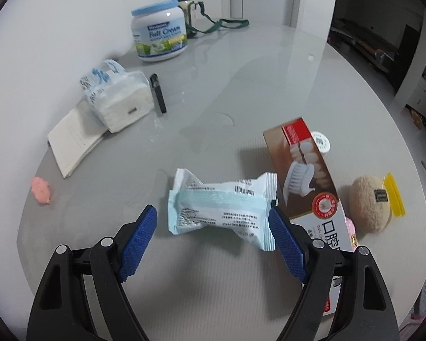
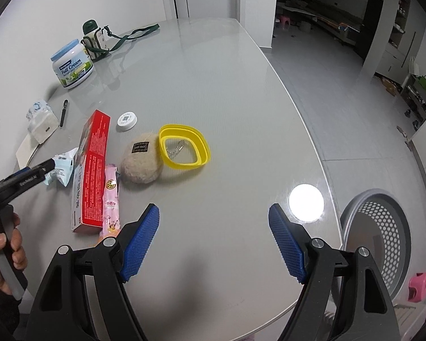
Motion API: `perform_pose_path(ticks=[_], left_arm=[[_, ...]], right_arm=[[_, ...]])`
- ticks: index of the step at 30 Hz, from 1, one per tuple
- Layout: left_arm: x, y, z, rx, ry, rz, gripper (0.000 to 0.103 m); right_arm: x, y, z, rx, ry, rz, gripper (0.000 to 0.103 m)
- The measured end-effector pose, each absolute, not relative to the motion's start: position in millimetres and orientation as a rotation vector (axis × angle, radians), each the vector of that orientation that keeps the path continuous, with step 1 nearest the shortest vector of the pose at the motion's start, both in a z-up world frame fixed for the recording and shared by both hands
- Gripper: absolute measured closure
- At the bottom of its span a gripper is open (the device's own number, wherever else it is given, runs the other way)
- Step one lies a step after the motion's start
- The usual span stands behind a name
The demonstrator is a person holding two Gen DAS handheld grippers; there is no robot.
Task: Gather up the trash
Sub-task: 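Move both tools back over the table toward the wrapped wipe pack, then lower the left tool onto the white-blue wipe pack and close on it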
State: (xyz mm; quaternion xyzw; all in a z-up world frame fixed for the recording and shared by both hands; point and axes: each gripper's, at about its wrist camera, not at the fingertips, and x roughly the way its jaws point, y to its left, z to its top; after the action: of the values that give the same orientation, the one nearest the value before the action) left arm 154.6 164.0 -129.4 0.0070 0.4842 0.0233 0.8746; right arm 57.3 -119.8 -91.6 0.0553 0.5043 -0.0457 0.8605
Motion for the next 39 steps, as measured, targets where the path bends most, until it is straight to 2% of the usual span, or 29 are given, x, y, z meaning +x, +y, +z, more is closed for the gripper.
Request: perform_pose_path(ticks=[13, 29, 39], left_arm=[[139, 207, -142, -0.023, 1.03, 0.081, 0.024], [161, 163, -141, -0.01, 1.021, -0.004, 0.024], [155, 190, -154, 0.01, 1.056, 0.06, 0.024]], right_arm=[[62, -86, -100, 0.113, 1.087, -0.059, 0.027], [47, -93, -93, 0.128, 1.077, -0.114, 0.027], [54, -85, -101, 0.135, 1.091, -0.088, 0.027]])
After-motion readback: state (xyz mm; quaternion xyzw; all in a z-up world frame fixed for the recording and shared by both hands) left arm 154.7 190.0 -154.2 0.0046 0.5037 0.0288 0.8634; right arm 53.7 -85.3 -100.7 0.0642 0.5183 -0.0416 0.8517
